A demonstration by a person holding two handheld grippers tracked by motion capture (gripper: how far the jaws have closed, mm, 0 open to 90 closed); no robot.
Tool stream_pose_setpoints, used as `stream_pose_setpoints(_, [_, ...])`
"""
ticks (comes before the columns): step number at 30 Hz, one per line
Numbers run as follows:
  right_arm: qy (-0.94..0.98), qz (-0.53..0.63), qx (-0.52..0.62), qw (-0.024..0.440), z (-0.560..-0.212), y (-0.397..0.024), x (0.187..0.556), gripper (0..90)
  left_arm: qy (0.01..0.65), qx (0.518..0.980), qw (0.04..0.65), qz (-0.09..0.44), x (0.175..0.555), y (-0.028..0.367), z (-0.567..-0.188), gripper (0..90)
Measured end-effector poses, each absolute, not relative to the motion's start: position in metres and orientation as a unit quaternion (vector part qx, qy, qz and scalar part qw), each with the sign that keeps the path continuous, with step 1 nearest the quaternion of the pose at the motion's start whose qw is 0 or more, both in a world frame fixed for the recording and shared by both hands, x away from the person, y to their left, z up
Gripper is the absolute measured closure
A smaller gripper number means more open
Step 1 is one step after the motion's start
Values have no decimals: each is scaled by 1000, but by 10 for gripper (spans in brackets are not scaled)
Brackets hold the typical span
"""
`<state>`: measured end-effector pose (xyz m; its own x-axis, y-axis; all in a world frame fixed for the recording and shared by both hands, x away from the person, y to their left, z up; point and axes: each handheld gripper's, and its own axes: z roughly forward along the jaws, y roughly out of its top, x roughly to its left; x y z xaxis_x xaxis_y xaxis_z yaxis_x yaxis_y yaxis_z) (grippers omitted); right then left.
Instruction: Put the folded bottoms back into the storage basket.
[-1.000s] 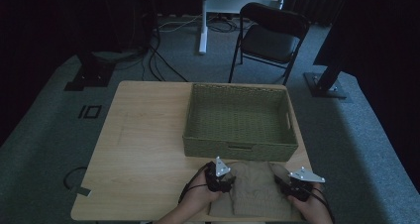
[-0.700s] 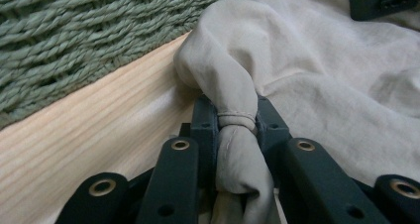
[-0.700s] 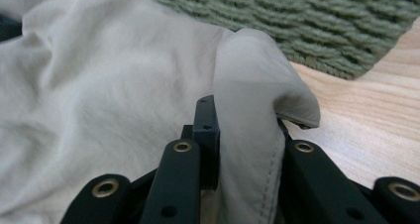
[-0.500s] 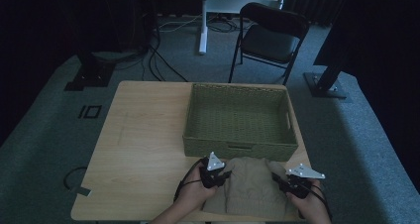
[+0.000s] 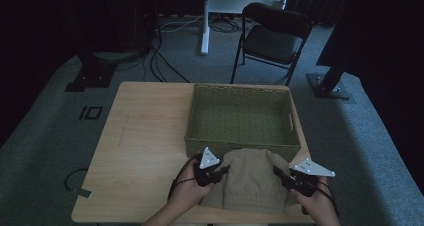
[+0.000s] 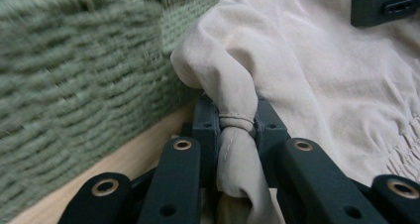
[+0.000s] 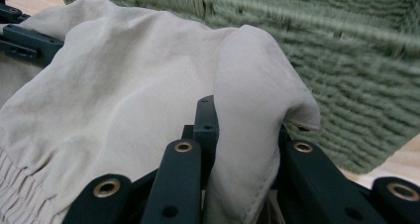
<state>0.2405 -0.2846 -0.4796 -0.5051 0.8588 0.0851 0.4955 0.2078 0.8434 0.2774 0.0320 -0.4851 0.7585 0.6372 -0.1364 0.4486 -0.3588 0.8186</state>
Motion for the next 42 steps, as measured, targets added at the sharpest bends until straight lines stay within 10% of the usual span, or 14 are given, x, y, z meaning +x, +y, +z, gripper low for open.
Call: stream_pose_setpoints(42, [714, 506, 415, 249, -381, -278, 296, 770, 306, 786, 510, 167, 336, 48, -381, 778])
